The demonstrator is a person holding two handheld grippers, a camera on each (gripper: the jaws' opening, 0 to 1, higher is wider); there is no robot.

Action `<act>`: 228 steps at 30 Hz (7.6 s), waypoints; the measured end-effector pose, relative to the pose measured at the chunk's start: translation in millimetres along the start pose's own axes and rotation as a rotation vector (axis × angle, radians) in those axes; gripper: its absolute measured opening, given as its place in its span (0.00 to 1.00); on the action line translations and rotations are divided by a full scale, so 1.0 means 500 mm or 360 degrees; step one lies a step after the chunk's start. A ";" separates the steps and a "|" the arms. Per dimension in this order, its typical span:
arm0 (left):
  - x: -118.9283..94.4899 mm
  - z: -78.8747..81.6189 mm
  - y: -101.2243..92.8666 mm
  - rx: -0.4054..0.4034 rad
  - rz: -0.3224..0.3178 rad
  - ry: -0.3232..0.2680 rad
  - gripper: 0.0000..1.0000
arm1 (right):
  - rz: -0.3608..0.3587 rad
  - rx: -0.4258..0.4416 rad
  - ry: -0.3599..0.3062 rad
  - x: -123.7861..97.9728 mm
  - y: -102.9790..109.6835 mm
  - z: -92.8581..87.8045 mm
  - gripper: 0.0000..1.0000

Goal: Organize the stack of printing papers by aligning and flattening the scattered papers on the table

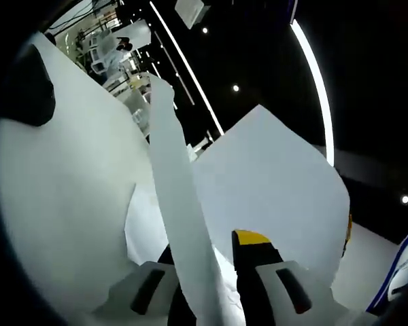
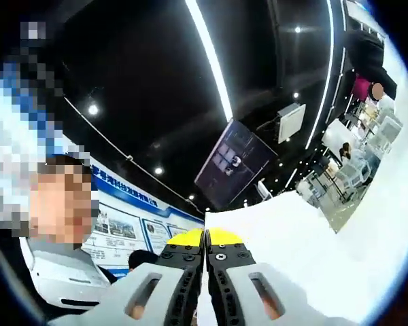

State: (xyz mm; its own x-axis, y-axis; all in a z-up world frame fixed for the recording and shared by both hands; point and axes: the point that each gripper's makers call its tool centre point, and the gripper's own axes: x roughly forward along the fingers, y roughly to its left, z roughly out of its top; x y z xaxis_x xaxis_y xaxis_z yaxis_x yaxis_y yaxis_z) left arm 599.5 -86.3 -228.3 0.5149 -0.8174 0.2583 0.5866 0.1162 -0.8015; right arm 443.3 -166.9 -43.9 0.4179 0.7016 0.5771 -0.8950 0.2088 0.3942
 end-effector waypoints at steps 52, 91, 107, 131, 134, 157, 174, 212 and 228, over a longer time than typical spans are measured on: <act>-0.002 0.019 -0.007 0.0006 -0.0050 -0.0110 0.22 | -0.1177 0.0077 -0.0479 -0.284 -0.251 -0.062 0.00; -0.002 0.035 -0.001 0.0021 0.0026 -0.0229 0.19 | -0.1207 0.0247 -0.0669 -0.235 -0.196 -0.142 0.00; -0.005 0.045 0.003 0.0008 0.0040 -0.0280 0.17 | -0.1252 0.0344 -0.0758 -0.256 -0.206 -0.164 0.00; -0.009 0.053 0.002 0.0012 0.0039 -0.0332 0.06 | -0.1278 0.0369 -0.0745 -0.265 -0.222 -0.176 0.00; -0.009 0.053 0.000 0.0007 0.0035 -0.0334 0.06 | -0.1275 0.0373 -0.0746 -0.265 -0.222 -0.176 0.00; -0.023 0.070 0.007 -0.0071 0.0031 -0.0411 0.05 | -0.1268 0.0101 -0.0670 -0.247 -0.200 -0.139 0.25; -0.026 0.068 0.011 -0.0064 0.0042 -0.0415 0.06 | -0.1349 -0.0001 -0.0701 -0.260 -0.195 -0.104 0.51; -0.030 0.057 0.005 -0.0022 0.0074 -0.0395 0.06 | -0.2441 -0.1096 0.0520 -0.667 -0.319 0.076 0.90; -0.029 0.055 0.009 -0.0017 0.0065 -0.0382 0.06 | -0.2487 -0.1090 0.0648 -0.705 -0.339 0.068 0.89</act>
State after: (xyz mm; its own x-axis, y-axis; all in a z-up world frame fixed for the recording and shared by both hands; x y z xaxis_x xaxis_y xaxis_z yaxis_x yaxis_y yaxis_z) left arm 611.7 -58.7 -220.7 0.6727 -0.6544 0.3453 0.5561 0.1393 -0.8193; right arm 453.1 -473.0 -289.8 0.9076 -0.3315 -0.2576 0.3294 0.9427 -0.0525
